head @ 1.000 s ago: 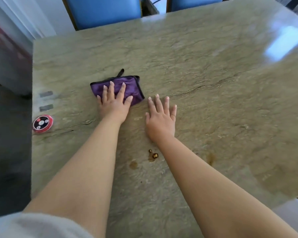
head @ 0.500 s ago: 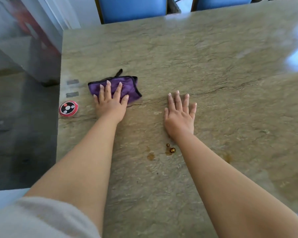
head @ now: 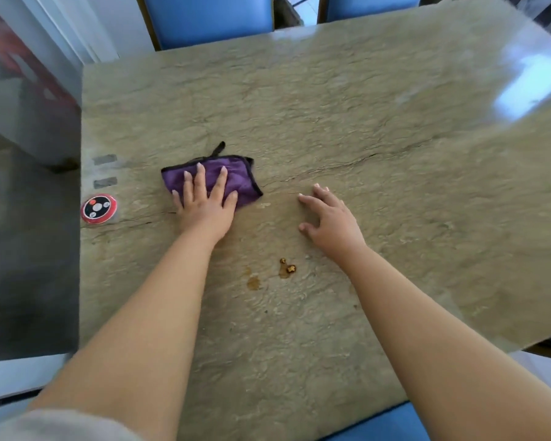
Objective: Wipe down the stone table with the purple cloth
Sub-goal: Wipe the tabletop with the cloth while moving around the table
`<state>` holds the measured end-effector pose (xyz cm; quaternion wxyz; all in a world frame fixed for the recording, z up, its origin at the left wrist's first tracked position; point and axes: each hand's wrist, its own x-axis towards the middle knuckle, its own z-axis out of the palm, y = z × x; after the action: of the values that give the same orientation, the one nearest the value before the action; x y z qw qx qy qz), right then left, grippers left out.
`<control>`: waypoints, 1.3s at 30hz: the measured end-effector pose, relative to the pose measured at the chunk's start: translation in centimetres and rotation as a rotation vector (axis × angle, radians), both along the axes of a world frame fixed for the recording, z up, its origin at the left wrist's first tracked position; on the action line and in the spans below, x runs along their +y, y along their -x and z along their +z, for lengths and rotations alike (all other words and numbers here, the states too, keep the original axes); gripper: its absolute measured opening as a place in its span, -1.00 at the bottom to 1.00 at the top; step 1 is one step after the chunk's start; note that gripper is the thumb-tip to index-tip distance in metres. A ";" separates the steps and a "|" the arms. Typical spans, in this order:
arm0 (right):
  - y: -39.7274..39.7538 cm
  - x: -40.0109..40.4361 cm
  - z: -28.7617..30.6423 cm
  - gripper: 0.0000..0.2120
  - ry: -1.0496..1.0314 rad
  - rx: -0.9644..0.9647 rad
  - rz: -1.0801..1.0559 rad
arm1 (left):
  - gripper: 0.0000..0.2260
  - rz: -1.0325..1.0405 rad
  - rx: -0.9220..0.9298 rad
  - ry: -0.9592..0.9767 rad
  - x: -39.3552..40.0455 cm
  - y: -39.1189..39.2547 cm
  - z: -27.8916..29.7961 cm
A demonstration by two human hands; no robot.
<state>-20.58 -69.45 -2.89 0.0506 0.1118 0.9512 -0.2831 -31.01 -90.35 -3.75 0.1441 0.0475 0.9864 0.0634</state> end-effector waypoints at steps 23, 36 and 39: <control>-5.1 1.9 -1.1 -0.49 0.144 0.149 -0.282 | -0.51 -0.348 -0.003 -0.001 11.7 -4.5 -0.3; -2.3 -4.6 1.0 -0.50 -0.169 0.105 -0.128 | -0.61 -0.247 0.154 -0.634 -1.4 -10.3 -0.4; -0.9 -5.8 0.0 -0.35 -0.235 -0.163 -0.129 | -0.60 -0.104 0.212 -0.489 -4.5 -12.1 -1.0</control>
<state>-19.67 -75.25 -2.91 0.0959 0.2005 0.9614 -0.1623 -18.87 -94.89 -4.75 0.0275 0.1379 0.9476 0.2870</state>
